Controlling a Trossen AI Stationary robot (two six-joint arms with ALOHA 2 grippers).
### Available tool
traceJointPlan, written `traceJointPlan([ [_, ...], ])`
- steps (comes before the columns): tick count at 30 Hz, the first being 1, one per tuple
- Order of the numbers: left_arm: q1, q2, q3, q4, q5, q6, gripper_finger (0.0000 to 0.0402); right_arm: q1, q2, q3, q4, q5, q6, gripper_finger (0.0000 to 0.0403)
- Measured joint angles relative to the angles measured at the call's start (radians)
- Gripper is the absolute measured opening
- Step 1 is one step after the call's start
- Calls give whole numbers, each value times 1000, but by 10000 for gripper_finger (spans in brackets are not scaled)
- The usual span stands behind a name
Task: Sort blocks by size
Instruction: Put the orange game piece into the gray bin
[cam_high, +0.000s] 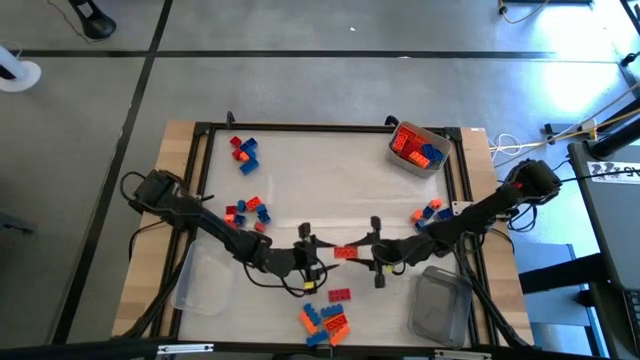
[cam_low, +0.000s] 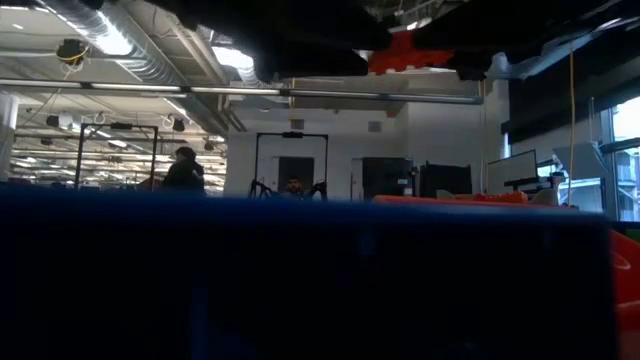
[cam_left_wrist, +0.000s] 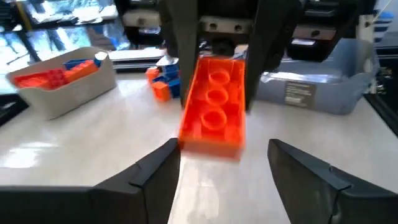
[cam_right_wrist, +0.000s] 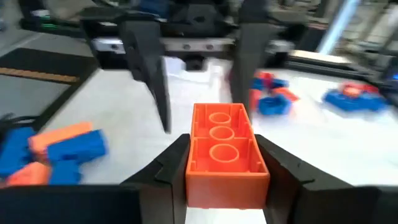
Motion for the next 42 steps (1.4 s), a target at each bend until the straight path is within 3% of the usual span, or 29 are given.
traceJointPlan([
  [5,-16,-51,-14,-146,12,-59,226,-4,-144,0,-174,220,0,148],
  [9,-17,-47,-34,-154,2,-78,223,-19,-276,0,-339,352,1,151],
  [13,-18,-44,-66,-144,2,-115,223,-96,-400,0,-488,393,4,141],
  [18,-16,-44,-98,-125,-1,-132,223,-273,-498,0,-657,381,5,146],
  [32,-16,-44,-172,37,-2,-88,223,-942,-520,0,-875,35,-27,146],
  [42,-14,-43,-172,36,-2,-85,223,-1277,-437,0,-874,-189,-105,146],
])
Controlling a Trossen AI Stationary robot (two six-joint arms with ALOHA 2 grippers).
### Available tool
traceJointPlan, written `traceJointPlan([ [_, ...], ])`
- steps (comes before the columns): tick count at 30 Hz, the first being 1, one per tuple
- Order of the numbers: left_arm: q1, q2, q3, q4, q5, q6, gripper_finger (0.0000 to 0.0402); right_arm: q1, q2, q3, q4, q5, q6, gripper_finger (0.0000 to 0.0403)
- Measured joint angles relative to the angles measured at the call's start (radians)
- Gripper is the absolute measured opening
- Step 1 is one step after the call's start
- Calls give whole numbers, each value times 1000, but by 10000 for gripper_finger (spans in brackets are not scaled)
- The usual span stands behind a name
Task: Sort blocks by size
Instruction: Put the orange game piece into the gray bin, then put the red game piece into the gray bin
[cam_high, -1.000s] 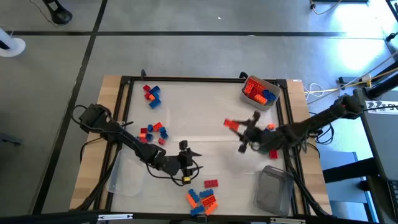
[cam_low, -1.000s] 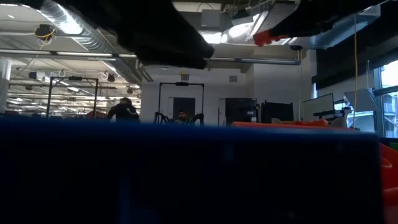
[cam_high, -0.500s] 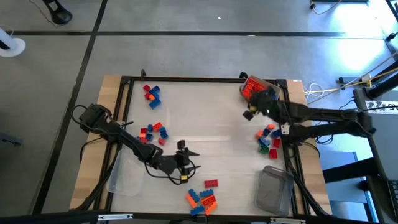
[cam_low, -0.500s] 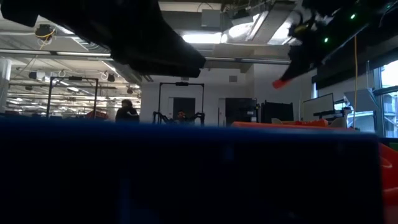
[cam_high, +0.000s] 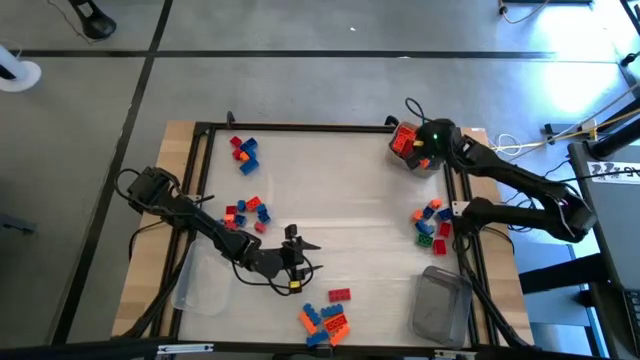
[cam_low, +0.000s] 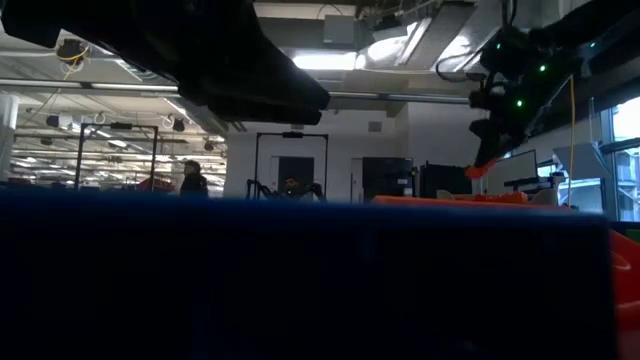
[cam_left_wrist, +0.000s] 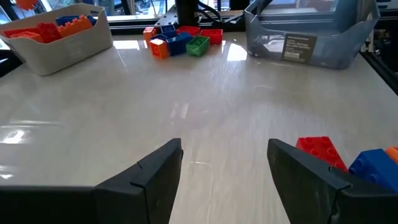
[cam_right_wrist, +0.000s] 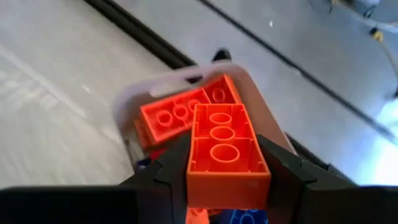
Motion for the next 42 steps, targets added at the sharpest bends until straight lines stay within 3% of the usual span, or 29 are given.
traceJointPlan([
  [7,0,0,0,-1,0,6,223,-106,113,43,-7,-87,-44,146],
  [18,0,0,0,-9,0,9,223,-115,249,108,27,-105,-130,150],
  [27,-3,0,0,-9,0,8,223,-114,310,108,26,86,-147,195],
  [36,-3,0,0,-8,0,3,223,-112,308,123,-10,105,-145,258],
  [42,-2,0,0,-3,0,4,223,-94,284,210,-148,9,-109,270],
])
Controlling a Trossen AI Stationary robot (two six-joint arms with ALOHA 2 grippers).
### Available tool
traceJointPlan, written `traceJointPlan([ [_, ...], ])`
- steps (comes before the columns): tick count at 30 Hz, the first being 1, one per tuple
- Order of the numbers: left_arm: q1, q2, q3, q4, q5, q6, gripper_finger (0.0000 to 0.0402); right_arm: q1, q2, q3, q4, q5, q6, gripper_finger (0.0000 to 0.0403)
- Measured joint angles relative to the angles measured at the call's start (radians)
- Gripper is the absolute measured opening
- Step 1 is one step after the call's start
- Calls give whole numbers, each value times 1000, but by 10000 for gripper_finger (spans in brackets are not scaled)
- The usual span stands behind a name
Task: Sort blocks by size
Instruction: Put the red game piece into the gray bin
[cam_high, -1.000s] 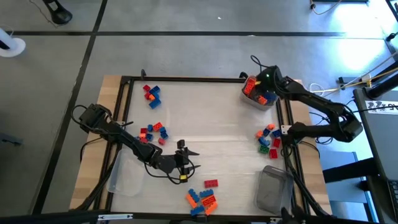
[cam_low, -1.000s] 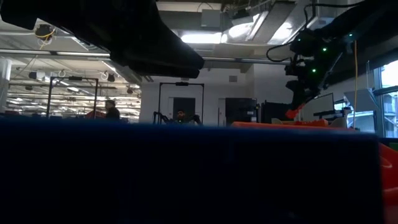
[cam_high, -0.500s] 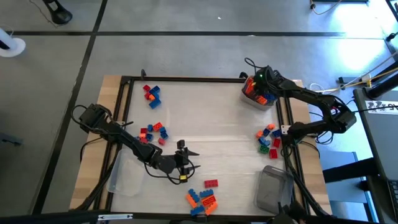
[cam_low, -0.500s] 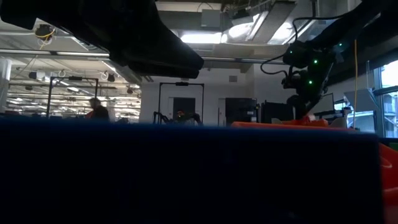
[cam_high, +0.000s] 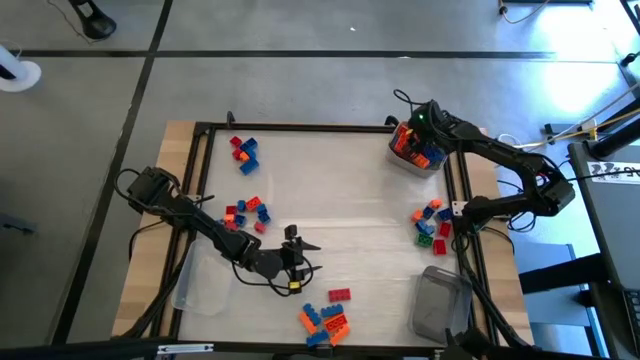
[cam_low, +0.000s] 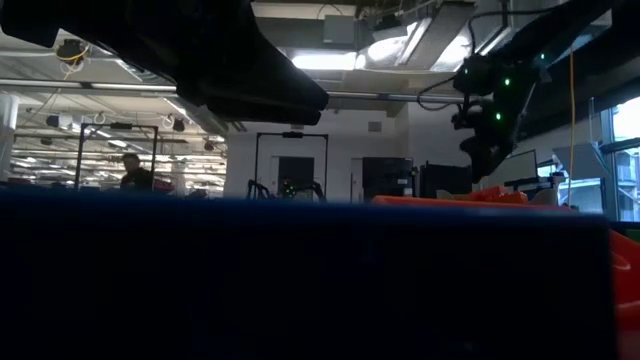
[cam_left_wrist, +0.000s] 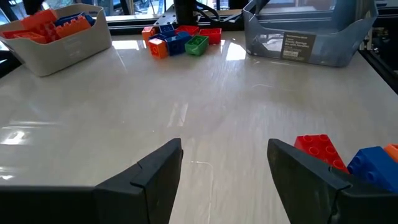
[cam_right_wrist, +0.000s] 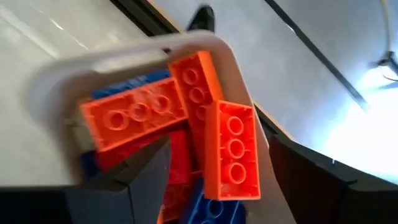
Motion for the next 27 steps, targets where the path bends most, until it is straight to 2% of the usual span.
traceJointPlan([
  [6,0,0,0,0,0,0,223,133,-87,43,-42,-85,43,269],
  [14,0,0,0,0,0,-2,223,442,-168,43,-40,-229,133,269],
  [21,0,0,0,0,0,-3,223,740,-148,43,-7,-234,221,269],
  [27,0,0,0,0,0,-3,223,948,-119,43,72,-231,274,269],
])
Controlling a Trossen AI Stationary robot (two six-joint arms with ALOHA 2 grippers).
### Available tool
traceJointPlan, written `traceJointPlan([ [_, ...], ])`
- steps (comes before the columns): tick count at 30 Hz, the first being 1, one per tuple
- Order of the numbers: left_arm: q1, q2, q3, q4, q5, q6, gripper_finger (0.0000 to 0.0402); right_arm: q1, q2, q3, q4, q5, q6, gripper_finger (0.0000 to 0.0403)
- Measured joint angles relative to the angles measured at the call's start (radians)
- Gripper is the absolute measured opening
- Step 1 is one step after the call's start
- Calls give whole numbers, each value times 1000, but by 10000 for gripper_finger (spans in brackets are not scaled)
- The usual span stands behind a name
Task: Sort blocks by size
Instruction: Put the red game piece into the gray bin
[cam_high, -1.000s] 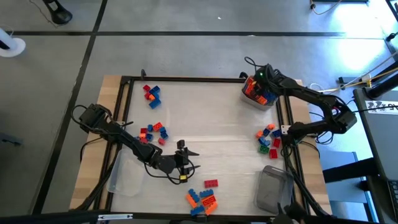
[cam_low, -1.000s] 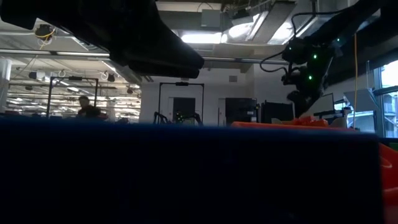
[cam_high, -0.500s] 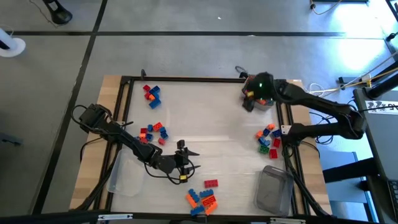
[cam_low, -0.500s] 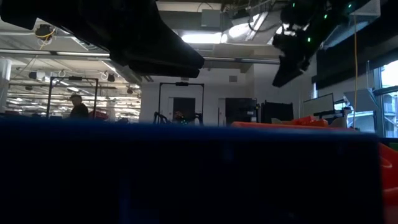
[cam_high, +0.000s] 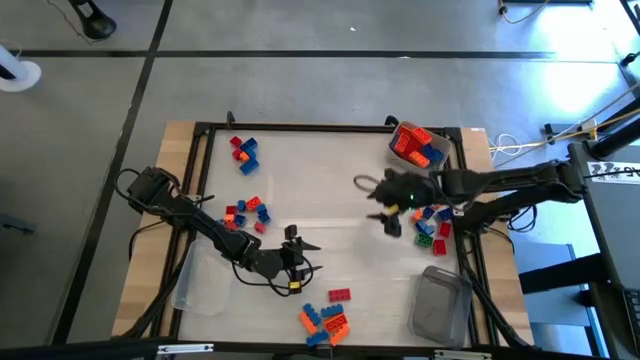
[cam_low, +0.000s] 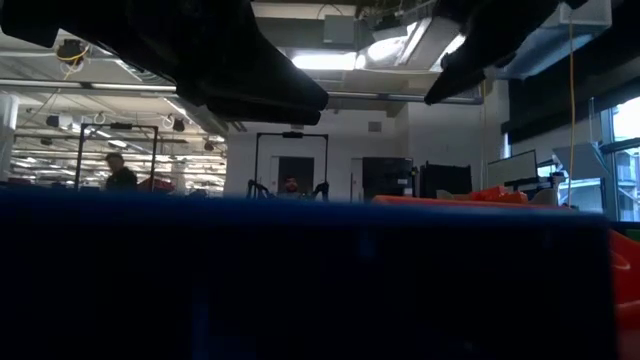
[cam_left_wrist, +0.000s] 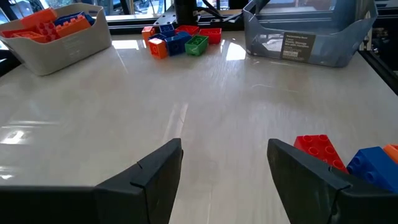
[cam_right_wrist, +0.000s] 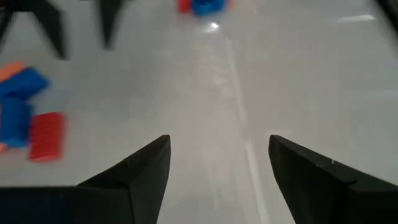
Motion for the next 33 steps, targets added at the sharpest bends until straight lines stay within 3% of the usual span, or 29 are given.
traceJointPlan([
  [9,0,0,0,3,5,0,223,231,113,0,116,45,53,269],
  [15,-1,0,0,5,82,-31,223,342,222,0,187,91,87,269],
  [26,-43,3,1,4,129,-64,223,465,353,-1,280,172,197,269],
  [33,-53,113,86,-6,141,-71,223,525,426,-1,432,174,208,269],
])
